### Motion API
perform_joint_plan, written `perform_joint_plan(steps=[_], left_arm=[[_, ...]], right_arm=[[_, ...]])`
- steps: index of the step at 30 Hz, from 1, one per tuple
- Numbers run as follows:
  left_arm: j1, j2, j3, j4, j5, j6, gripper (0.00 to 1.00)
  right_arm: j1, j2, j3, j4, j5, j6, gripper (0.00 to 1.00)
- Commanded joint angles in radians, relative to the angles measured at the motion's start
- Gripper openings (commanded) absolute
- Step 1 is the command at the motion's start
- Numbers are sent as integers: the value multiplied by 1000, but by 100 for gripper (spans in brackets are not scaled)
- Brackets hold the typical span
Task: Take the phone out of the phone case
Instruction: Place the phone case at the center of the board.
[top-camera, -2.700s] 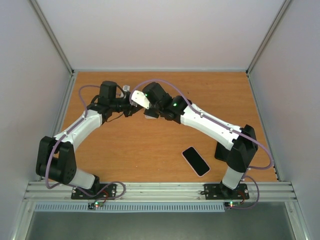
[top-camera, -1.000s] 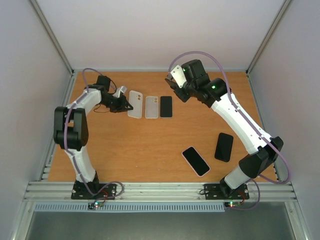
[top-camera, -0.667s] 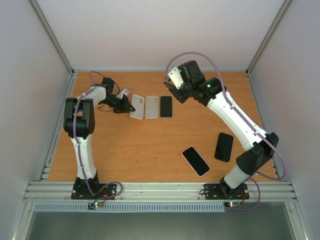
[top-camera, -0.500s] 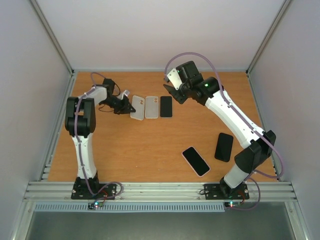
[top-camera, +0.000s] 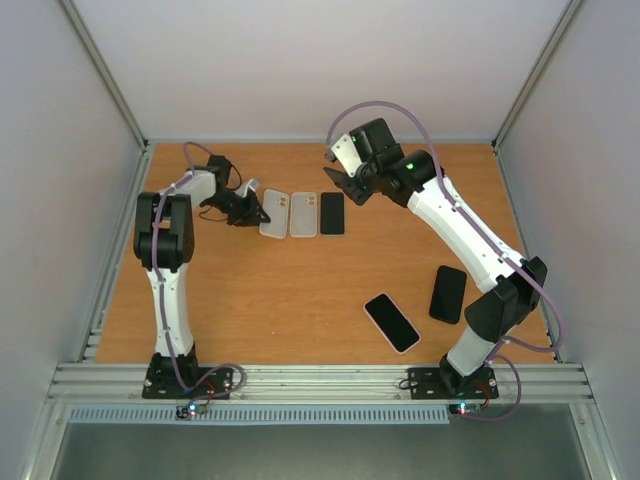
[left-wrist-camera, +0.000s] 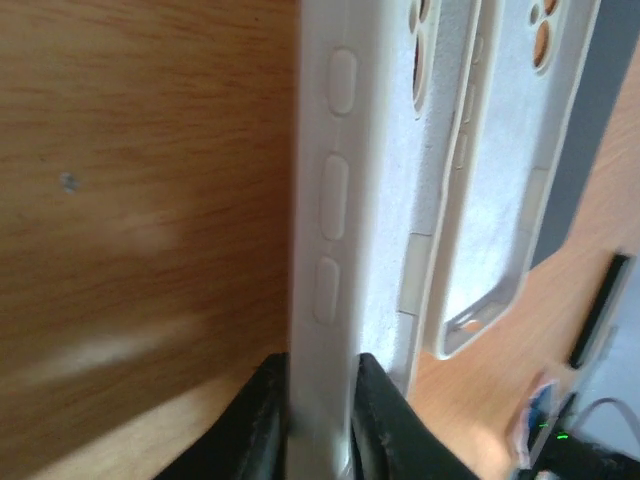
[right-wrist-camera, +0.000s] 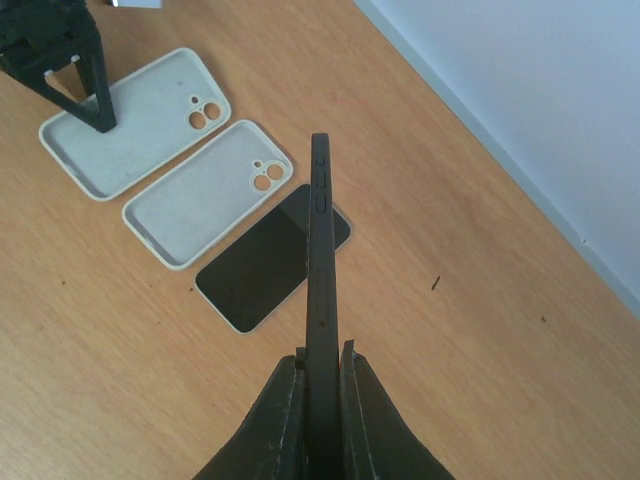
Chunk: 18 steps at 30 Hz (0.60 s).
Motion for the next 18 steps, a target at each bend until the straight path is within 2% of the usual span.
perform_joint_plan(steps=[1, 5, 8, 10, 14, 18], left_arm=[[6, 13, 6, -1, -92, -16, 23], [7, -25, -20, 7, -139, -35, 38], [7, -62, -31, 20, -208, -46, 43], [6, -106, -53, 40, -256, -54, 60], [7, -212, -95, 53, -310, -61, 63], [7, -333, -105, 34, -295, -63, 67]], right_arm=[[-4, 0, 41, 20, -9, 15, 1], [-5, -2, 45, 20, -15, 15, 1], [-4, -2, 58, 10, -25, 20, 1], [-4, -1, 76, -1, -37, 21, 1], [-4, -17, 89, 0, -39, 12, 1], [-3, -42, 81, 6, -44, 9, 1]])
